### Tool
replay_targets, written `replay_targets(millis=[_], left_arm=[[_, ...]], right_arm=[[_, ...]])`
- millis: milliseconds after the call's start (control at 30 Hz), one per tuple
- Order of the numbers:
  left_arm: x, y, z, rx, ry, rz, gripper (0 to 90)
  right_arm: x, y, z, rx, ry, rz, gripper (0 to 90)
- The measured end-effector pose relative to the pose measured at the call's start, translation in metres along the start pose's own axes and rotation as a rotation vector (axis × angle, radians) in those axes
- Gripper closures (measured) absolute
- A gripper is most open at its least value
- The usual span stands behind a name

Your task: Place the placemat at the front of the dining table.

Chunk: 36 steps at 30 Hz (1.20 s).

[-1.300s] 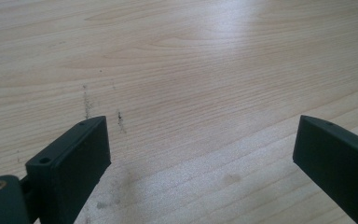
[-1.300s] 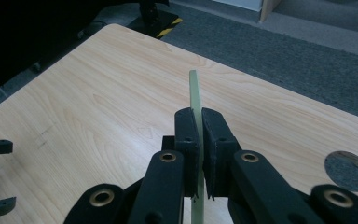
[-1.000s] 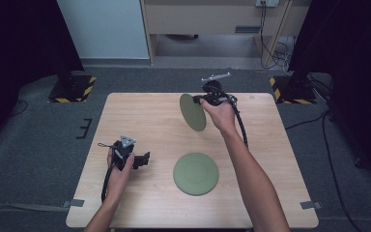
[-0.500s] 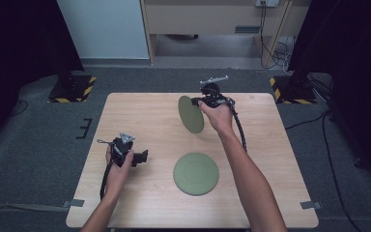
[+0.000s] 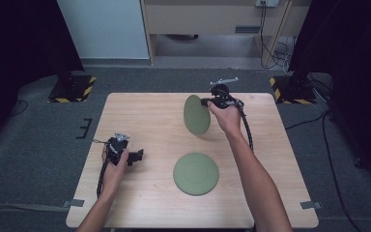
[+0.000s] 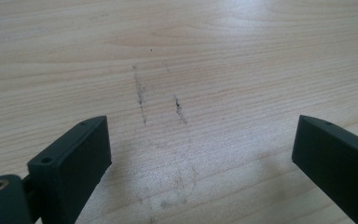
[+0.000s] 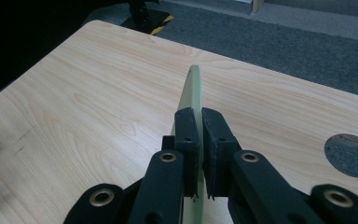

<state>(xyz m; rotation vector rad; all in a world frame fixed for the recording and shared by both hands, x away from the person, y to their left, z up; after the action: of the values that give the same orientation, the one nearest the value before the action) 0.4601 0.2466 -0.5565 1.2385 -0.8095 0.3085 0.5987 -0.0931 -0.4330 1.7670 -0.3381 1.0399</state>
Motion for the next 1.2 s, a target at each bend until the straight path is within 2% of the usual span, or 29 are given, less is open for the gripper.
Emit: replay_targets(millis=[333, 533, 1200], left_arm=[[-0.001, -0.002, -0.003, 0.011, -0.001, -0.007, 4.0], [-0.003, -0.005, -0.003, 0.009, -0.005, -0.018, 4.0], [-0.002, -0.008, -0.004, 0.024, 0.001, -0.002, 1.0]], right_arm=[[-0.008, -0.001, 0.015, -0.025, -0.020, -0.010, 85.9], [-0.010, -0.001, 0.020, -0.039, -0.021, -0.011, 85.9], [-0.033, -0.004, 0.046, -0.061, -0.064, -0.035, 85.8]])
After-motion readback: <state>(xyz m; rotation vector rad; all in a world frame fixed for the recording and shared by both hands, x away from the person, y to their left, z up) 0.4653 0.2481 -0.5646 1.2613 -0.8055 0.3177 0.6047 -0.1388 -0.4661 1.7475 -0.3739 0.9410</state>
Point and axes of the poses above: each handheld gripper's, and its own axes: y roughly backward along the jaws, x roughly out of its top, z roughly to its right, the point moved 4 cm from there along -y, roughly forward along the jaws, and after that the axes turned 7 degrees about -x, right-handed, at the moved point
